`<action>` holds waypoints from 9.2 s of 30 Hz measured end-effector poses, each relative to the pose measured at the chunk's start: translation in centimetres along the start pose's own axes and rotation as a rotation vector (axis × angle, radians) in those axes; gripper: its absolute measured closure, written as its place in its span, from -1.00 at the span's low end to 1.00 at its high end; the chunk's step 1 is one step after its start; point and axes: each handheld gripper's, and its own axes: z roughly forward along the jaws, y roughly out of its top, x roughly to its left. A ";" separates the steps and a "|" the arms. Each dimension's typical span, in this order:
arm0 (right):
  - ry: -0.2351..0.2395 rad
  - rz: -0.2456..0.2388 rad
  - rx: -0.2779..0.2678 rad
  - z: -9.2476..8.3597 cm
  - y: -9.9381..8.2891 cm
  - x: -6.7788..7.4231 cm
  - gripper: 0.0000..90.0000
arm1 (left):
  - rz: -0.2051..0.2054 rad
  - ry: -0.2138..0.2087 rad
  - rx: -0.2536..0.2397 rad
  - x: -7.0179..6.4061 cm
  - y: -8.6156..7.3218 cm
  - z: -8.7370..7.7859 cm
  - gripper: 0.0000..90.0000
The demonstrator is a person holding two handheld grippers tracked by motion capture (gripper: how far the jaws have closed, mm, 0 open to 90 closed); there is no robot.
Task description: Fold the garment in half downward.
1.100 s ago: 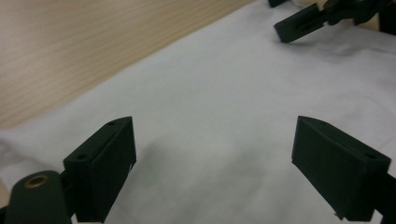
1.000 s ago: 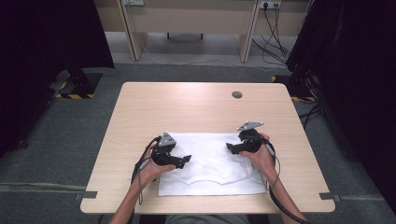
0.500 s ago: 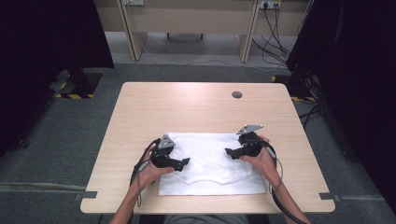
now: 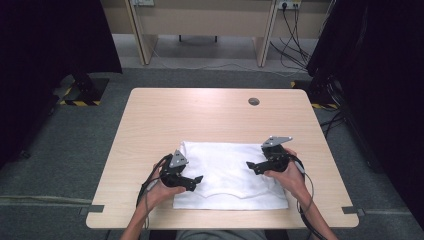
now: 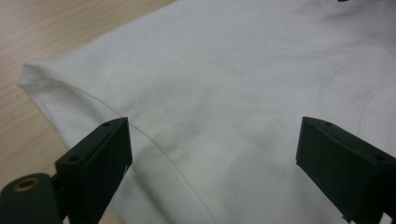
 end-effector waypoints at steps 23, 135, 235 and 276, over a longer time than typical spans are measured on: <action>0.019 -0.061 0.003 -0.6 -1.1 1.4 -0.71 | -0.062 -0.035 -0.127 2.9 4.4 3.5 -0.76; -0.104 -0.074 0.026 -4.3 -5.0 1.6 -0.76 | 0.075 -0.052 0.049 -0.2 -2.7 -2.0 -0.81; 0.045 -0.032 -0.006 -2.6 -3.8 -1.6 -0.78 | 0.126 -0.074 0.011 -0.2 -0.8 0.0 -0.80; -0.023 0.039 0.026 -0.8 -1.6 -4.4 -0.73 | 0.024 -0.005 0.062 -1.9 -2.2 -1.1 -0.86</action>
